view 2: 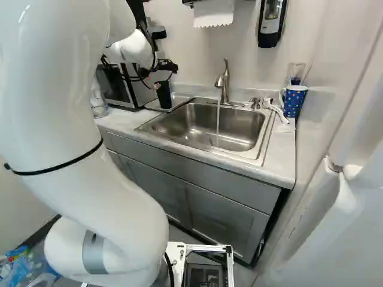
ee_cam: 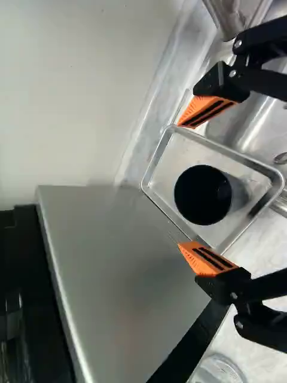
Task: Rinse the cup and place it in the tray
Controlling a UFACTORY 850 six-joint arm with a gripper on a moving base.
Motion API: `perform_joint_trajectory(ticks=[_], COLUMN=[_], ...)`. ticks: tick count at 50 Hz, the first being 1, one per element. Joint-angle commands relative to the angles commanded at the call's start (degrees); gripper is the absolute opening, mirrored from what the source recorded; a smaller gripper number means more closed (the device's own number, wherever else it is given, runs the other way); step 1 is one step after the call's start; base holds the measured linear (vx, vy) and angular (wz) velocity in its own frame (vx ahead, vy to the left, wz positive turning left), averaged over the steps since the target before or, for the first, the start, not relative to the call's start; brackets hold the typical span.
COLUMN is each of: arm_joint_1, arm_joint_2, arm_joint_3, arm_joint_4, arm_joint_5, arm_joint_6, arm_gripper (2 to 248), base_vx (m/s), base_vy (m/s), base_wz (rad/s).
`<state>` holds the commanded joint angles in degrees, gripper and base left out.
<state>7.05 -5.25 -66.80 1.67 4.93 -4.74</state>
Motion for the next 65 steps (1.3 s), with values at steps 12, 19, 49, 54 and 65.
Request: perform_joint_trajectory(ticks=[12, 19, 49, 54, 65], arm_joint_1=[-1.59, -2.67, -7.40, -8.20, -9.98], arm_joint_2=[-0.72, -0.95, 0.33, 0.78, 1.54], arm_joint_3=[-1.97, -2.22, -0.86, -0.40, 0.39], arm_joint_4=[0.00, 0.00, 0.00, 0.00, 0.00], arm_joint_5=[0.00, 0.00, 0.00, 0.00, 0.00], arm_joint_6=[0.00, 0.00, 0.00, 0.00, 0.00], arm_gripper=[247, 247, 247, 247, 247], base_vx=[0.000, 0.000, 0.000, 0.000, 0.000], base_vy=[0.000, 0.000, 0.000, 0.000, 0.000], base_wz=[0.000, 0.000, 0.000, 0.000, 0.000])
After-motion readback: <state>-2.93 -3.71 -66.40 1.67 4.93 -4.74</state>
